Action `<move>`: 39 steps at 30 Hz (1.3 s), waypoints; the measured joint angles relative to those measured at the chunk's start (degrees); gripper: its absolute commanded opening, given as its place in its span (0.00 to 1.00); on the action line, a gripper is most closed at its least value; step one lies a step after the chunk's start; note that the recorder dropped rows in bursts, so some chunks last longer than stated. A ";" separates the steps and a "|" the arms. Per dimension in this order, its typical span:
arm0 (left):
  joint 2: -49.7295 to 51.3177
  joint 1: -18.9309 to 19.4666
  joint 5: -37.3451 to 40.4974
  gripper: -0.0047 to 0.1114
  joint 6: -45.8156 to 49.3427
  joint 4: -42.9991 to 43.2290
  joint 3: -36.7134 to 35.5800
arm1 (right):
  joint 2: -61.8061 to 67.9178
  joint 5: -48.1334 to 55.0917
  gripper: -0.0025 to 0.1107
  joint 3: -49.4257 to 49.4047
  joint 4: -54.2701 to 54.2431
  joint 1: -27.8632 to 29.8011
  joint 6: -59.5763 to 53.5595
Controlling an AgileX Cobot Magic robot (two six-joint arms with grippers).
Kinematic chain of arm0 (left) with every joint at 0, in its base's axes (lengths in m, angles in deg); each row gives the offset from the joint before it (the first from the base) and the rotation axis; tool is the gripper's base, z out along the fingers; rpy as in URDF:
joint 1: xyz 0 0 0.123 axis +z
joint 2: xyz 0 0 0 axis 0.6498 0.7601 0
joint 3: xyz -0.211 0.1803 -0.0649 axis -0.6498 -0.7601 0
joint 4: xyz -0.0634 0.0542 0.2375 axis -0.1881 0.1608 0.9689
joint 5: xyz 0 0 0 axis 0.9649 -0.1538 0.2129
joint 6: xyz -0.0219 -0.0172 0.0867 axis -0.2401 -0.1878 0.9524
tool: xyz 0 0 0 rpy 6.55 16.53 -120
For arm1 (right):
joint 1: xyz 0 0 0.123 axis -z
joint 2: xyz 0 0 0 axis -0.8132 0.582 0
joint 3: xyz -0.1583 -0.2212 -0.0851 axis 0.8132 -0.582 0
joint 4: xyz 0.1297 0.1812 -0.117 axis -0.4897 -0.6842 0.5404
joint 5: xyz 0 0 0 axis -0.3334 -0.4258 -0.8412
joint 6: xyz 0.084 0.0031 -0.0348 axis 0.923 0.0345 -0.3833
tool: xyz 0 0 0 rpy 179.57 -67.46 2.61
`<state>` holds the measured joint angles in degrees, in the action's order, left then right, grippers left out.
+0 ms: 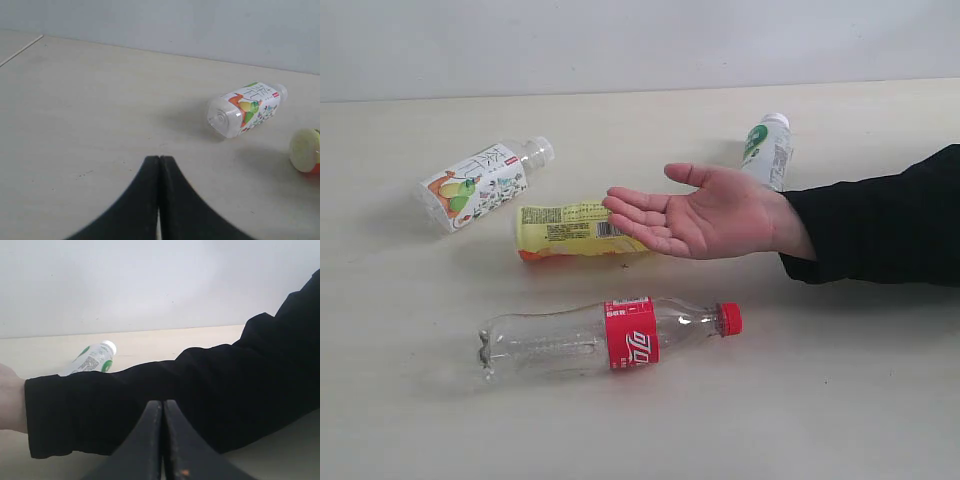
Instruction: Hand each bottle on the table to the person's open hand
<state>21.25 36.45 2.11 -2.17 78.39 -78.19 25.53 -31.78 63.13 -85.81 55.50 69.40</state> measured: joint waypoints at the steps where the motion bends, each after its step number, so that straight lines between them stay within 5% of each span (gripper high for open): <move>1: 0.00 0.00 0.00 0.04 0.00 0.00 0.00 | 0.00 0.00 0.02 0.00 0.00 0.00 0.00; 25: 0.00 0.00 -2.70 0.04 0.66 4.53 0.00 | 0.00 0.00 0.02 0.00 0.00 0.00 0.00; 31: 0.00 0.00 -22.43 0.04 -0.47 -1.67 -0.23 | 0.00 0.00 0.02 0.00 0.00 0.00 0.00; 39: 0.00 0.00 -53.61 0.04 -14.62 -3.40 -0.23 | 0.00 0.00 0.02 0.00 0.00 0.00 0.00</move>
<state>21.25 36.45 -51.50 -16.80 74.99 -78.42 25.53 -31.78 63.13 -85.81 55.50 69.40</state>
